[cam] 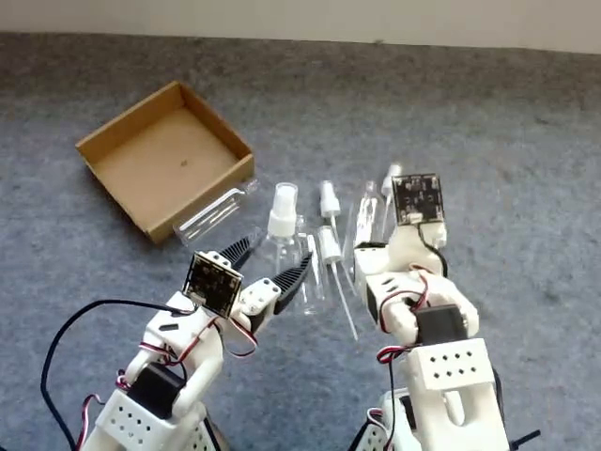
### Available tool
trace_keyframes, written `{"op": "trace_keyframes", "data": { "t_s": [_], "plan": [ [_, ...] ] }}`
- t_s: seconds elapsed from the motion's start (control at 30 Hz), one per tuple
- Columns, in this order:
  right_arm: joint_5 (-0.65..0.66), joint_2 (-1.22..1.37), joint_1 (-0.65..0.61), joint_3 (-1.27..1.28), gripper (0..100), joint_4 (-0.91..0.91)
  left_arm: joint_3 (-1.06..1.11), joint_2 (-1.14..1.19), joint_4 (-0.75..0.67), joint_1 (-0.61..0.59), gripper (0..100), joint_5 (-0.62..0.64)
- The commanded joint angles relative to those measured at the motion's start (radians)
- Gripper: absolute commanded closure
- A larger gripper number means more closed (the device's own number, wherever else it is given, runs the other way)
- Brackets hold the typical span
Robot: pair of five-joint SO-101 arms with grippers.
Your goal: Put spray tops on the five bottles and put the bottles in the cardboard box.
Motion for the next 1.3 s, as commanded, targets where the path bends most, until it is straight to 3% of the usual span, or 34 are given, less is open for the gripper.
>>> {"op": "trace_keyframes", "data": {
  "t_s": [0.0, 0.13, 0.3, 0.47, 0.87, 1.27],
  "plan": [
    [0.005, -0.013, -0.048, -0.001, 99.2, -0.044, -0.058, -0.005, -0.04, -0.058, 90, -0.149],
    [0.005, -0.056, -0.104, -0.001, 99.3, -0.041, -0.056, -0.005, -0.106, -0.065, 90, -0.158],
    [0.005, -0.325, -0.105, 0.002, 99.3, 0.021, -0.058, -0.005, -0.117, -0.065, 90, -0.158],
    [0.009, -0.535, -0.104, 0.082, 99.3, -0.058, -0.087, 0.005, -0.172, -0.065, 90, -0.157],
    [0.003, -0.559, -0.131, 0.206, 99.3, -0.091, -0.226, 0.008, -0.173, -0.093, 90, -0.158],
    [0.008, -0.559, -0.252, 0.351, 99.3, -0.303, -0.309, 0.013, -0.172, -0.148, 90, -0.16]
  ]
}}
